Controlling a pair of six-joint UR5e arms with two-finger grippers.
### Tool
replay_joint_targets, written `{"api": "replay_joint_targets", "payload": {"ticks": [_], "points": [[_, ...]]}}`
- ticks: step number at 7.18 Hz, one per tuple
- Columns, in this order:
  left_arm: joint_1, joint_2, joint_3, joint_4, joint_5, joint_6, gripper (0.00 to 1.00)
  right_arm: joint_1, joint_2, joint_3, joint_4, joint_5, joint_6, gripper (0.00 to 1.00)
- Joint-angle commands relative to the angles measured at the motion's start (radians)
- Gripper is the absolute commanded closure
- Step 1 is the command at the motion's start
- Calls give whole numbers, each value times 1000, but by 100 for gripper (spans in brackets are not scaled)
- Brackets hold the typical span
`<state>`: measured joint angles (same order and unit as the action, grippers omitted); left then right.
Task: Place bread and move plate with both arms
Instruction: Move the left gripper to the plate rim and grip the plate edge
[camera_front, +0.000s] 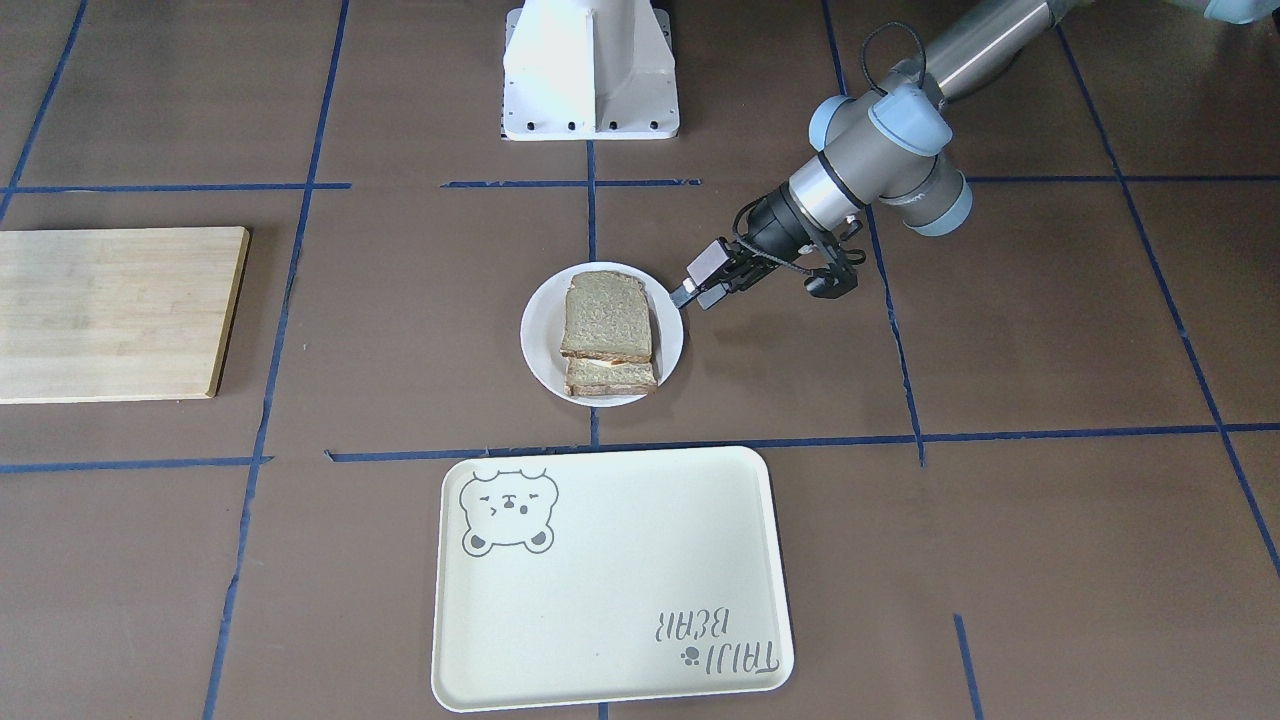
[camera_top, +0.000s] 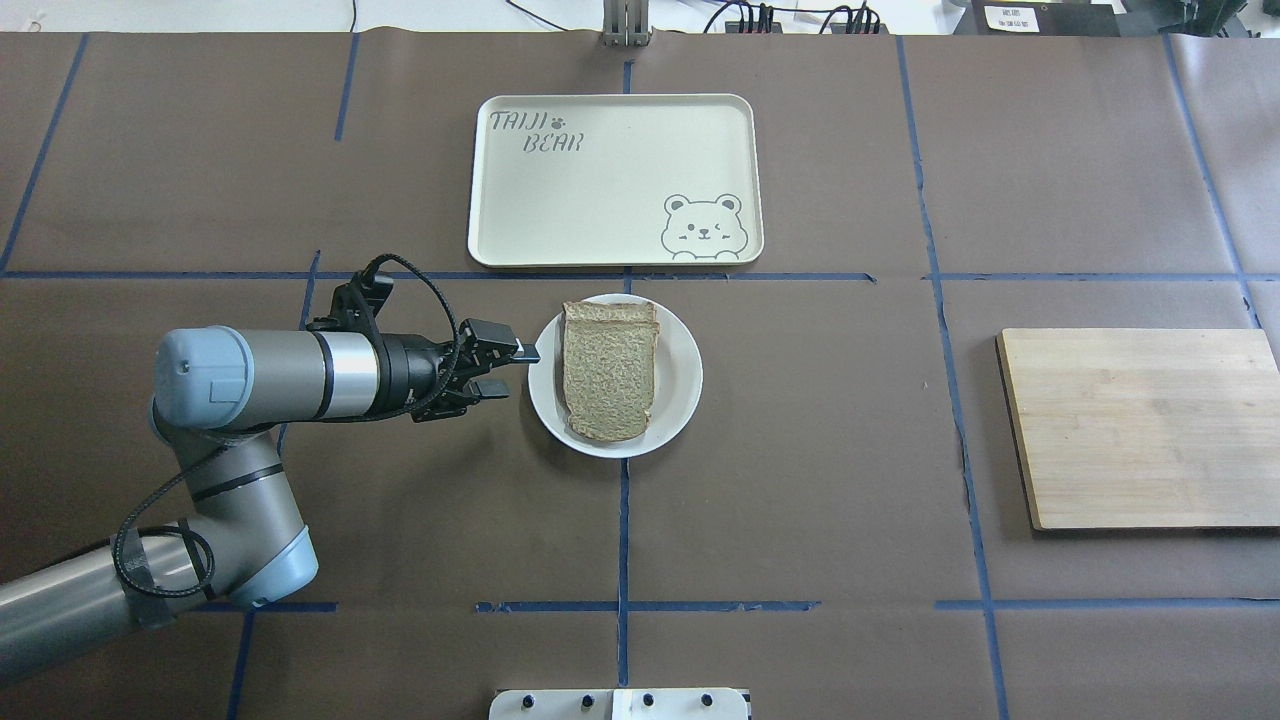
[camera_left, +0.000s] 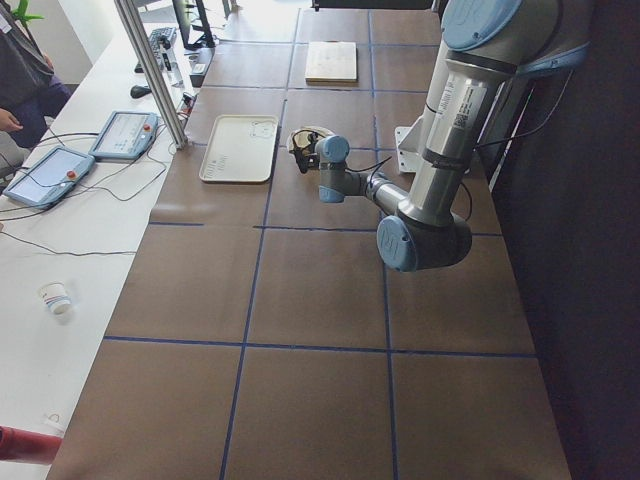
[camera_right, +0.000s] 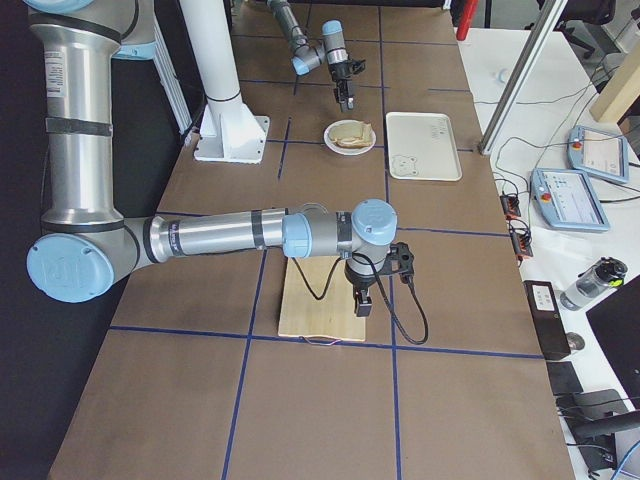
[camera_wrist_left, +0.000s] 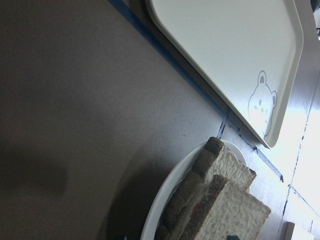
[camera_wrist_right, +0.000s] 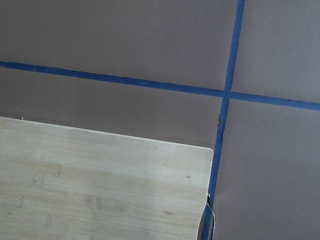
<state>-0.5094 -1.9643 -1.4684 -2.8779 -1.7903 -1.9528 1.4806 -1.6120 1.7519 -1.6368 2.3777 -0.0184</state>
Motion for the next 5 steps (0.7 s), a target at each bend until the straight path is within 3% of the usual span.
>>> {"api": "replay_joint_targets", "payload": {"ticks": [1, 5], "points": [[40, -7, 37, -58, 58, -1, 36, 1, 0, 1, 0, -2, 1, 0], [45, -47, 103, -57, 58, -1, 41, 3, -2, -2, 0, -2, 0, 0]]}}
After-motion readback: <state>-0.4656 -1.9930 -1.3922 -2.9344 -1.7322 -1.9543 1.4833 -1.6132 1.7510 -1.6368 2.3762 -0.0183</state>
